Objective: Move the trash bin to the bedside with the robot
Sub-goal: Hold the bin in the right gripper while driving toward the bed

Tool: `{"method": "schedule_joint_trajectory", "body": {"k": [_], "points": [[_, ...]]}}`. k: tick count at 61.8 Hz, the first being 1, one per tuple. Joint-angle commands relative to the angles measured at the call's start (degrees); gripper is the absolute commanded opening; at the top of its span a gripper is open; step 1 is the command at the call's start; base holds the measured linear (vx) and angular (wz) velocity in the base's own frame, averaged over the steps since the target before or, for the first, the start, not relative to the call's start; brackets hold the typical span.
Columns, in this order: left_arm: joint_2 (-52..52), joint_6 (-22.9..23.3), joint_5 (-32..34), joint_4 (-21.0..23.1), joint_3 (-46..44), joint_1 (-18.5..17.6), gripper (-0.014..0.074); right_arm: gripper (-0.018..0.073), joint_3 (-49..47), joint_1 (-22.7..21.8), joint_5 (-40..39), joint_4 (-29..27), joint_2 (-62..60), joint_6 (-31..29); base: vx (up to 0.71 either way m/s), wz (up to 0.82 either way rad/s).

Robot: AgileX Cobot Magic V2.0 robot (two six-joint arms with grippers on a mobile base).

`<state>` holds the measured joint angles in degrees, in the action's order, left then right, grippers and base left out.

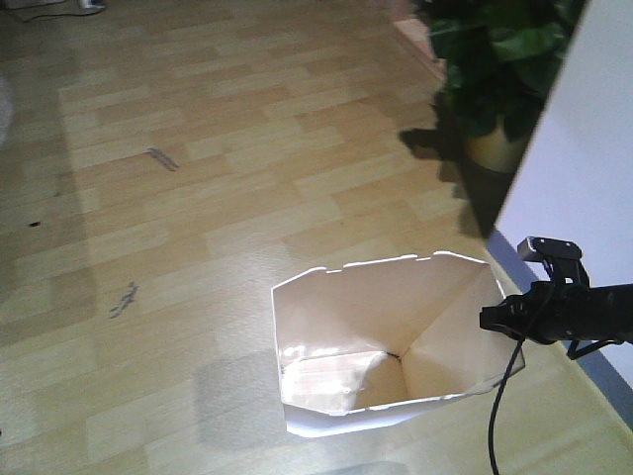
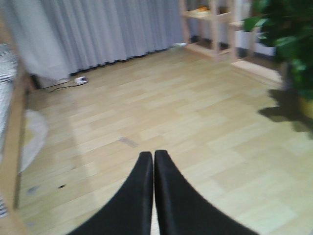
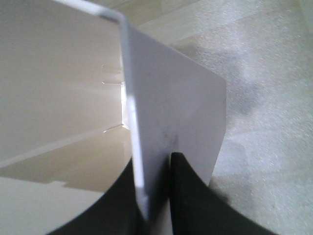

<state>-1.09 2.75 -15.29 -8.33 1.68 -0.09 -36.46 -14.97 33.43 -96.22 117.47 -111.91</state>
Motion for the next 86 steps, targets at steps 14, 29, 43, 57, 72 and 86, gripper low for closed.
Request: {"method": "schedule_joint_trajectory", "body": {"k": [14,29,43,57,72,86], "points": [[-0.57,0.46,4.20,0.29,1.65,-0.35,-0.0006,-0.0006,-0.83,-0.17,13.81,-2.87,-3.83,1.20,0.18,0.54],[-0.57,0.46,4.20,0.29,1.65,-0.35,-0.0006,-0.0006,-0.83,-0.17,13.81,-2.87,-3.83,1.20,0.21,0.31],[-0.57,0.46,4.20,0.29,1.65,-0.35,-0.0006,-0.0006,-0.83,-0.17,13.81,-2.87,-3.83,1.20,0.28,0.15],[-0.57,0.46,4.20,0.29,1.65,-0.35,-0.0006,-0.0006,-0.83,-0.17,13.81,-2.87,-3.83,1.20,0.36,0.07],[-0.57,0.46,4.20,0.29,1.65,-0.35,-0.0006,-0.0006,-0.83,-0.17,13.81,-2.87,-3.83,1.20,0.41,0.13],[-0.57,0.46,4.20,0.29,1.65,-0.35,-0.0006,-0.0006,-0.83,-0.17,13.81,-2.87,-3.83,1.20,0.44,0.19]]}}
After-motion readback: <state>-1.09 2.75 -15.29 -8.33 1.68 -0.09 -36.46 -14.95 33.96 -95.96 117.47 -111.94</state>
